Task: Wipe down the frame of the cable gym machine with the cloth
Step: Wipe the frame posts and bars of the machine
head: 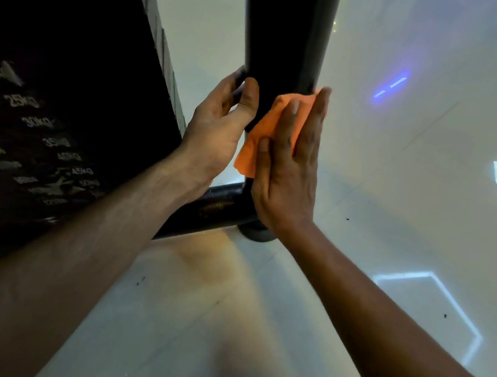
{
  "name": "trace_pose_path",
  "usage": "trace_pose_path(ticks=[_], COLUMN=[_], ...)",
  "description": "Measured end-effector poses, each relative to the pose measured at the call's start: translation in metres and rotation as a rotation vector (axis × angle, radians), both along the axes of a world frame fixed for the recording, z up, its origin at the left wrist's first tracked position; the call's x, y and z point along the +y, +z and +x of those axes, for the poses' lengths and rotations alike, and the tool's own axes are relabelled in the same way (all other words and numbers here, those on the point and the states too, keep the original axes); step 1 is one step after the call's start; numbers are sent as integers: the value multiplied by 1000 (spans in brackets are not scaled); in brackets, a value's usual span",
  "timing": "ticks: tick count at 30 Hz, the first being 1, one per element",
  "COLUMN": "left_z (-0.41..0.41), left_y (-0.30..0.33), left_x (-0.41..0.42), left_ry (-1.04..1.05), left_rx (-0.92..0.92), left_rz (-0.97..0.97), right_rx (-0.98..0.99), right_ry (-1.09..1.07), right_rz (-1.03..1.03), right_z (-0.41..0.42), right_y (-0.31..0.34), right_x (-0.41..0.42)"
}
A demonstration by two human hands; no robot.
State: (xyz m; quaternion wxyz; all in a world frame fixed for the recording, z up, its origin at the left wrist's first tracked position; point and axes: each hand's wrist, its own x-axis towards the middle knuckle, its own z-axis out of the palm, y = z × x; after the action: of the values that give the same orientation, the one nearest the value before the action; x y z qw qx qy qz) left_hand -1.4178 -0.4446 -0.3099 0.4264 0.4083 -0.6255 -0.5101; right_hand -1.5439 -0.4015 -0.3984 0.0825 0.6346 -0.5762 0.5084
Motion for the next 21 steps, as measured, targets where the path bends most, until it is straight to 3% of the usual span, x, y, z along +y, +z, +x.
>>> trace_pose_path(ticks=[4,9,16,21], left_z=[2,-1,7,3], left_y=[-27,-41,-41,-51], left_x=[5,12,7,7], left_ry=[-14,-2,-58,-37], left_rx=[16,21,47,74], left_rz=[6,42,91,112], right_rx=[186,227,21,182], right_ry=[14,90,13,57], right_rz=[113,383,58,247], right_z=[-13,-19,-1,-18], right_y=[-62,-121,-68,-137], right_x=[11,42,4,24])
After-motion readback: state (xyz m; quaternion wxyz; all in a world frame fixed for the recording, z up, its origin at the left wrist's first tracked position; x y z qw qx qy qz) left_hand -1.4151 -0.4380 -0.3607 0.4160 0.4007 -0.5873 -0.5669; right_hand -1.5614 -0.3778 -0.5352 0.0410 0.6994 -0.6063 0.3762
